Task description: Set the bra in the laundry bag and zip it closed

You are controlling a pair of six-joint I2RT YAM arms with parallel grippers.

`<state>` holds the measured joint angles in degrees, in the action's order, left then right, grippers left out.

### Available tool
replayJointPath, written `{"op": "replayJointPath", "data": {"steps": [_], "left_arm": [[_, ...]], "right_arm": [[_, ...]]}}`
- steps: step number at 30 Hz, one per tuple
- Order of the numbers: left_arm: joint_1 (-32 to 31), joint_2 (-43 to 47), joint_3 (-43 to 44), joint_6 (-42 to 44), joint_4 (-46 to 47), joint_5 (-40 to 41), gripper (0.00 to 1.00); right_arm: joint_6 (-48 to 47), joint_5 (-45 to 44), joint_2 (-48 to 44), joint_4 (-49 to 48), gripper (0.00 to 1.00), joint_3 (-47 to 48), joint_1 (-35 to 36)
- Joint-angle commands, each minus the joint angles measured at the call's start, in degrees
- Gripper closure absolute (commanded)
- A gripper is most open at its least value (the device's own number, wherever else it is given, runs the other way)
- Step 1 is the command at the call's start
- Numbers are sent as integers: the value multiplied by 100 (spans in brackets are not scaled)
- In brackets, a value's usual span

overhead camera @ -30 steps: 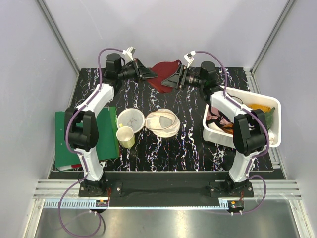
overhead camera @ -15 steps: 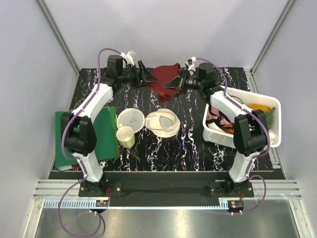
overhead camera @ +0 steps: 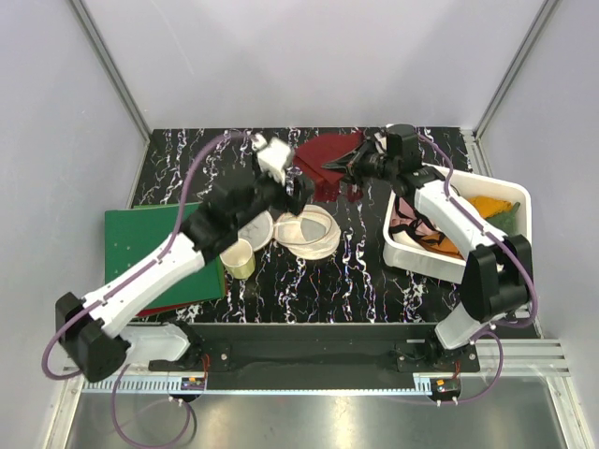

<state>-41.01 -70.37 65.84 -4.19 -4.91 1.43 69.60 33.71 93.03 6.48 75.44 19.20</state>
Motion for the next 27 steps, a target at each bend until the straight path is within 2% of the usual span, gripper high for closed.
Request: {"op": "replayJointPath", "data": {"steps": [1, 3, 7, 12, 14, 22, 24, 27], "left_arm": [[-459, 470, -1376, 2042, 2173, -20, 21], [-653, 612, -1626, 2630, 2467, -108, 22], [-776, 420, -1724, 3213, 2678, -328, 26], [-803, 182, -1689, 3556, 3135, -389, 40], [-829, 50, -1593, 3644, 3119, -573, 40], [-900, -275, -1584, 4136, 3505, -767, 31], [-900, -328, -1522, 4259, 3479, -759, 31], [-900, -434, -1469, 4408, 3540, -671, 38]], "right_arm": [[440, -444, -566, 494, 100, -152, 31], [527, -480, -707, 652, 100, -170, 40], [598, -550, -918, 793, 100, -258, 40], [589, -577, -1042, 899, 100, -284, 84], [616, -577, -1042, 908, 100, -293, 110], [642, -489, -954, 907, 100, -161, 242], [642, -489, -945, 899, 100, -152, 259], [651, -497, -936, 899, 100, -144, 295]]}}
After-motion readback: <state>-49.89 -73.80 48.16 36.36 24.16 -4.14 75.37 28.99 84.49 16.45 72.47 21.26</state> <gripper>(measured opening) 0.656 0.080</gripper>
